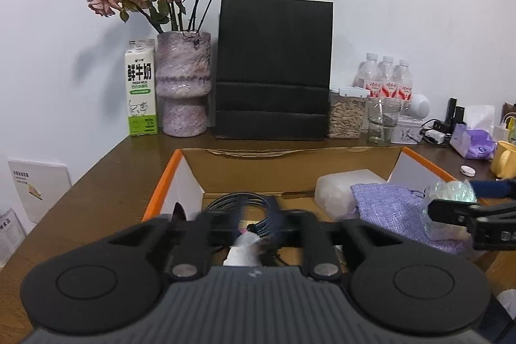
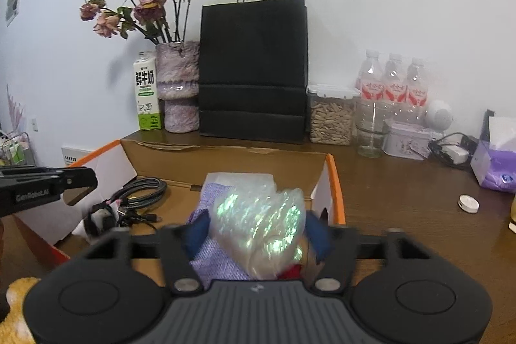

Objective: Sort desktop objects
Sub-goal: 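Carry the bag and cable into the box and open both grippers, then move both grippers back toward the plush toy and small orange toy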

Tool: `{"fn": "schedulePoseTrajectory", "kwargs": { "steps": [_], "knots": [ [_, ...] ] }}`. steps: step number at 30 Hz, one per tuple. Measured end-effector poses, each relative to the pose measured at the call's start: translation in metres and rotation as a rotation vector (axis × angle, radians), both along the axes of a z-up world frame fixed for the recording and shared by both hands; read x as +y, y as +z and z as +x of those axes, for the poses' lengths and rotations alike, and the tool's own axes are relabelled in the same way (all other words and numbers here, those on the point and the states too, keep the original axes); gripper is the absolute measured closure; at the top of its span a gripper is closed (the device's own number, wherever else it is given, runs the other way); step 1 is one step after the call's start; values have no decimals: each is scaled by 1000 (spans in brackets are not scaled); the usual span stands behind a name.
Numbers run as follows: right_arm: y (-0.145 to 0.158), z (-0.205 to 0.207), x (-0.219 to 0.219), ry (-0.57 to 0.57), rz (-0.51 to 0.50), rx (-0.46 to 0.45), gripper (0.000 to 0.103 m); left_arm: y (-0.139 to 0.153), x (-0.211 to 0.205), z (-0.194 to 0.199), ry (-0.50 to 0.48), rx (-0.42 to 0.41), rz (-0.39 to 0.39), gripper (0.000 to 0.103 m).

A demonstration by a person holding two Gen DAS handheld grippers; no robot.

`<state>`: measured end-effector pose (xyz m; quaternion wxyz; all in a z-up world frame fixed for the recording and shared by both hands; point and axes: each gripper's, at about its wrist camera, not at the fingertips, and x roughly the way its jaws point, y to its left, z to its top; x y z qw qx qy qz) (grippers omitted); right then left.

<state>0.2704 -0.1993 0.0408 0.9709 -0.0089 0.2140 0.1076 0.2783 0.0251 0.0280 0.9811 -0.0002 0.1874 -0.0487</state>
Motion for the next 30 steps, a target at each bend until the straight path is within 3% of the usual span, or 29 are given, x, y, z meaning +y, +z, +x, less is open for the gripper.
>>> {"fn": "schedulePoseTrajectory", "kwargs": {
  "steps": [1,2,4,6,30],
  "knots": [
    [1,-2,0,-4,-1,-11,9,1,0,-2,14,-11,3,17],
    [2,-5,0,-6,-5,-28,7,2,-1,-5,22,-38,8,2],
    [5,-9,1,-6,-9,-55,0,5,-2,-11,31,-95,15,0],
    [7,-12,2,-2,-13,-69,0,5,-5,-15,46,-117,30,0],
    [4,-17,7,-10,-49,-65,0,1,-8,-16,60,-83,39,0]
  ]
}}
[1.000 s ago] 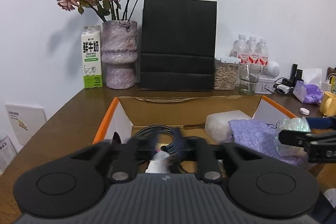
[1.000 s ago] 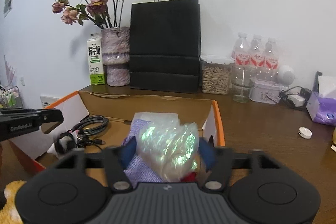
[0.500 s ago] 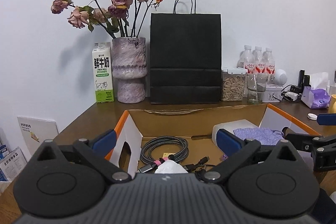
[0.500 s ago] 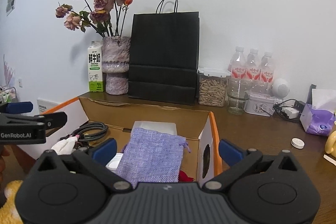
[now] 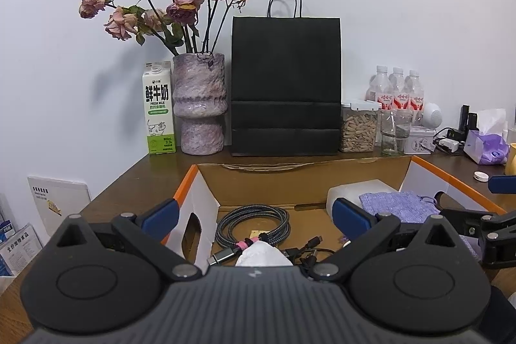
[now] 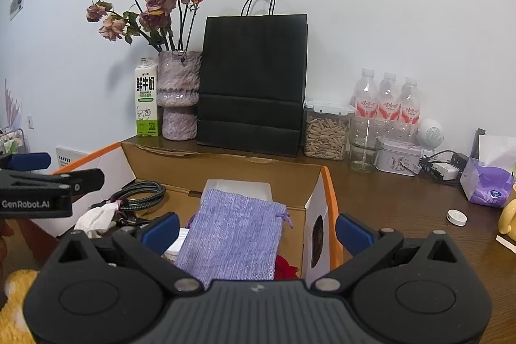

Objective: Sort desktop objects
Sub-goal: 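Move both grippers back toward the plush toy and small orange toy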

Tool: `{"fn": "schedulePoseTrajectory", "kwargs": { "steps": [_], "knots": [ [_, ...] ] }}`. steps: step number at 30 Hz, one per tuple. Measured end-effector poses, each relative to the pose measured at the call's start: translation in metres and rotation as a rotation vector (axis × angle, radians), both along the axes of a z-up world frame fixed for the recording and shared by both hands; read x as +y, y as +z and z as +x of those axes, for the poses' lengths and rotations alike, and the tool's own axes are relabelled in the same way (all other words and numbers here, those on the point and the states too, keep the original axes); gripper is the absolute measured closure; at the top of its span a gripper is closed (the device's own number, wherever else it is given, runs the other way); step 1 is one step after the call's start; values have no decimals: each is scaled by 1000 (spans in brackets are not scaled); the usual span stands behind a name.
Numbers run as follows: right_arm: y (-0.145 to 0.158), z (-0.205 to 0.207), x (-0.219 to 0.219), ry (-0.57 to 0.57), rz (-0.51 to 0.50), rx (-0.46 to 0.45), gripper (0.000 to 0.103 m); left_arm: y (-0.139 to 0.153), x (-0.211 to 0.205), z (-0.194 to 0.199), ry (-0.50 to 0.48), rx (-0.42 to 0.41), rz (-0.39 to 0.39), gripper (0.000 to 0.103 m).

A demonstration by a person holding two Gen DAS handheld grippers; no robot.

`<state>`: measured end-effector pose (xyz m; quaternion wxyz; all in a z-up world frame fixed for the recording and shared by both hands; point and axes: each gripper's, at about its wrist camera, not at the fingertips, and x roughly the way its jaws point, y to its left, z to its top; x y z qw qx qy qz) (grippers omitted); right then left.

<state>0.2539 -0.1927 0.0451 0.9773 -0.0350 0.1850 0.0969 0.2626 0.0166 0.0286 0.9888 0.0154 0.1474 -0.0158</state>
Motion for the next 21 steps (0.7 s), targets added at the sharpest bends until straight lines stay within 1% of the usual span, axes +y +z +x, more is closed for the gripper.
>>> {"fn": "schedulePoseTrajectory", "kwargs": {
  "steps": [7,13,18,21],
  "knots": [
    [-1,0,0,5,2,-4,0,2,1,-3,5,-13,-3,0],
    [0,-1,-1,13,11,-12,0,7,3,-8,3,-40,-13,0],
    [12,-10,-1,19,16,-48,0,15,5,-16,15,-65,-18,0],
    [23,-23,-2,37,27,-68,0,22,6,-27,1,-76,-29,0]
  ]
}}
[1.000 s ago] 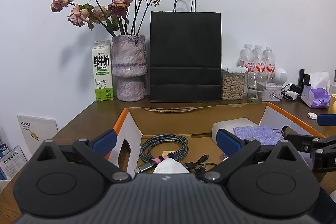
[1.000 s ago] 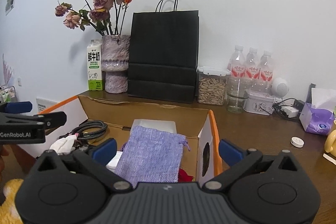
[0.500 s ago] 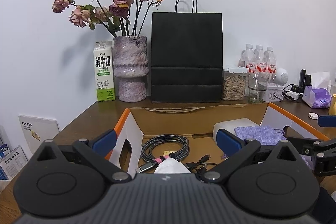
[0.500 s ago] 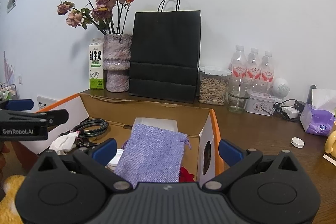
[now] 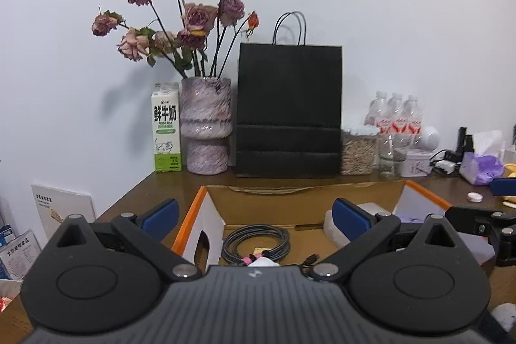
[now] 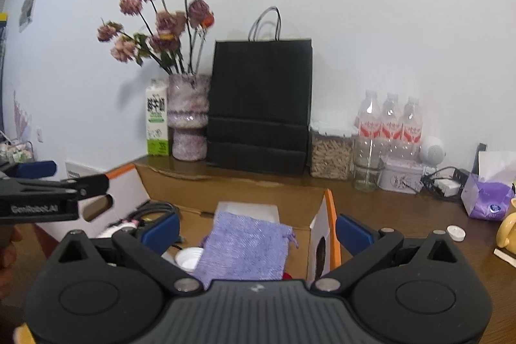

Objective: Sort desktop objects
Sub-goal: 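Move both grippers back toward the plush toy and small orange toy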

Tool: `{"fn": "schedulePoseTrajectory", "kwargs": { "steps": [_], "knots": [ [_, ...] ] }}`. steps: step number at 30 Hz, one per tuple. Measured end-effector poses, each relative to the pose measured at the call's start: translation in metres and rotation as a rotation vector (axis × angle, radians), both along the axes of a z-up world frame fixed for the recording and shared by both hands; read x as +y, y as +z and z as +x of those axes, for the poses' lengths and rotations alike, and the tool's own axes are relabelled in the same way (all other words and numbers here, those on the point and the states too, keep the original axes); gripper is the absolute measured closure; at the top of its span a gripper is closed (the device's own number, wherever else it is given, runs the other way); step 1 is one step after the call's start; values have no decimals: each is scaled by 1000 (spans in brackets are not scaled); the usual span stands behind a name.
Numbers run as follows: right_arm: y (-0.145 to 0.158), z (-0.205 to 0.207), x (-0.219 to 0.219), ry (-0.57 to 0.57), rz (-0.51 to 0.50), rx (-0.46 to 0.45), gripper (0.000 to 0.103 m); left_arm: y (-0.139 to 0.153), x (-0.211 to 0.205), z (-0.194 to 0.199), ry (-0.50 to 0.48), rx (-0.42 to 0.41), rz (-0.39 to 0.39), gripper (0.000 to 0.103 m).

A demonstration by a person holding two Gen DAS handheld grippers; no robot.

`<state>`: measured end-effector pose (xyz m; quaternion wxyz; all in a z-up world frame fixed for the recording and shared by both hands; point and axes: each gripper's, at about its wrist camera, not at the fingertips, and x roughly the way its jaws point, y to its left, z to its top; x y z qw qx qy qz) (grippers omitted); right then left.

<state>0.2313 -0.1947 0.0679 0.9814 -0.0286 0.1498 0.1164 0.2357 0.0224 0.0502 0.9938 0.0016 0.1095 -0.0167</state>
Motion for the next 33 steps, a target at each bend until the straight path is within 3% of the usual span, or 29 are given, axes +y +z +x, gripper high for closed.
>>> {"fn": "schedulePoseTrajectory", "kwargs": {
  "steps": [10,22,33],
  "knots": [
    [6,-57,-6,17,-52,25,0,2,2,-38,-20,55,9,0],
    [-30,-123,-20,11,-37,148,0,-25,12,-85,-7,144,-3,0],
    [-48,-124,-67,-136,-25,192,2,-34,19,-97,21,193,3,0]
  ]
}}
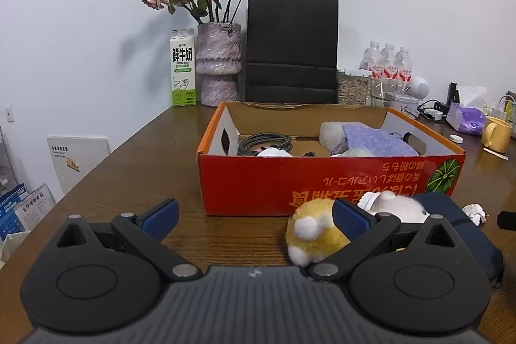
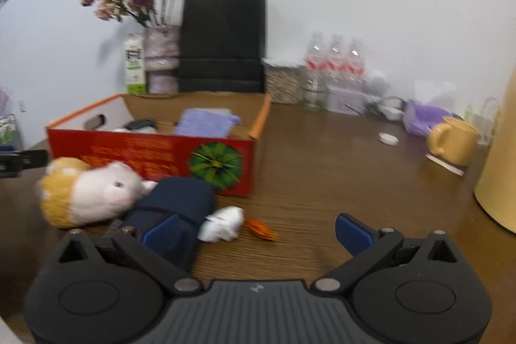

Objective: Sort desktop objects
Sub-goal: 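Move both grippers back toward the plush toy and small orange toy, then grasp the small orange toy with the right gripper while the left grasps the plush toy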

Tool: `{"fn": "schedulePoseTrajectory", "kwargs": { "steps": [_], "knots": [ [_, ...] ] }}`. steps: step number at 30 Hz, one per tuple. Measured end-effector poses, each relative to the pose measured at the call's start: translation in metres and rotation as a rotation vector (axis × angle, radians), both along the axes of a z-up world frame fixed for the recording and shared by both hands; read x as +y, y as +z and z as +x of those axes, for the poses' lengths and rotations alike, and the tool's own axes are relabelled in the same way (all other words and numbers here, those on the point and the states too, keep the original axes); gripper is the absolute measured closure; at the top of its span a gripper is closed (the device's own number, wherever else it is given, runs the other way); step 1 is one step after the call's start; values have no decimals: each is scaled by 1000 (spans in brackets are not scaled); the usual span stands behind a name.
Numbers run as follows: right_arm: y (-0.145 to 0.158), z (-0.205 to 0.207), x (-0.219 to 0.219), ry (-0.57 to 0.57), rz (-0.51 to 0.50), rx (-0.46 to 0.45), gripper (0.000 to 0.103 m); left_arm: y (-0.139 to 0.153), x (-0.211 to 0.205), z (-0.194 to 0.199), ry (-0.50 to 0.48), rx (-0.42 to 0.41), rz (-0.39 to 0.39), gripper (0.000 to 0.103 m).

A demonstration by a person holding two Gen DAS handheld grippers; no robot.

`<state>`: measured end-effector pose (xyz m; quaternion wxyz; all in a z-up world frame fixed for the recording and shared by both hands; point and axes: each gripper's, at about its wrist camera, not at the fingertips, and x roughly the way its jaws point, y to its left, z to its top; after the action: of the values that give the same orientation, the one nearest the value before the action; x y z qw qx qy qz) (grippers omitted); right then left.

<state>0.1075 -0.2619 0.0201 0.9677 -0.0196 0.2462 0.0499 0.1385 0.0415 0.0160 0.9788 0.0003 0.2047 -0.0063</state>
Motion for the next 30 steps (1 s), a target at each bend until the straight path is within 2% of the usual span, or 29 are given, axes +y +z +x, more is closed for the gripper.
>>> {"fn": "schedulePoseTrajectory", "kwargs": {
  "steps": [5,10,12,14,15,16,17,23,30],
  "knots": [
    [-12,18,-16,-23,-31,56,20,-1,3,0,23,11,-3,0],
    [-19,39,-14,30,-53,92,42,2,1,2,29,18,1,0],
    [-21,47,-11,50,-49,103,47,3,-1,2,26,15,5,0],
    [-21,53,-11,78,-28,126,60,4,-3,2,25,16,9,0],
    [-20,52,-11,98,-9,126,76,4,-4,3,24,18,10,0],
    [-20,52,-11,115,-1,127,88,5,-5,4,22,22,12,0],
    [-20,51,-10,125,-4,128,91,5,-7,5,19,30,13,0],
    [-17,43,-11,125,15,103,93,4,-22,15,-10,89,-19,0],
    [-4,34,-18,84,53,34,93,4,-35,35,4,194,-118,0]
  ]
}}
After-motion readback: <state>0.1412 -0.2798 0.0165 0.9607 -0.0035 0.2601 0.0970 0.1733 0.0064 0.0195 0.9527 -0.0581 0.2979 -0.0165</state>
